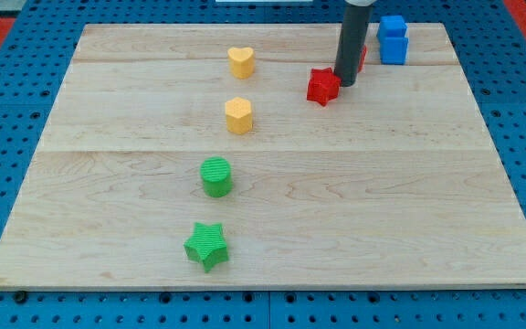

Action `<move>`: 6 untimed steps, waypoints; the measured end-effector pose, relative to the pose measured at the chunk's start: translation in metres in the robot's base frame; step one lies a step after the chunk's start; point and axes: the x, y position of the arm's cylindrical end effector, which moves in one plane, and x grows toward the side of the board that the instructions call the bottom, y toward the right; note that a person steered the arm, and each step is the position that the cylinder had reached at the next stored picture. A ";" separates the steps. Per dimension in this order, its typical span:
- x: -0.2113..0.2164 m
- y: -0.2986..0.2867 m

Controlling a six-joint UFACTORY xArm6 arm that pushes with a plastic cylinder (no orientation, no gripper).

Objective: Slightly push the cube with blue triangle towards up

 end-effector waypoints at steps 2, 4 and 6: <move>-0.006 0.007; -0.038 0.088; -0.092 0.084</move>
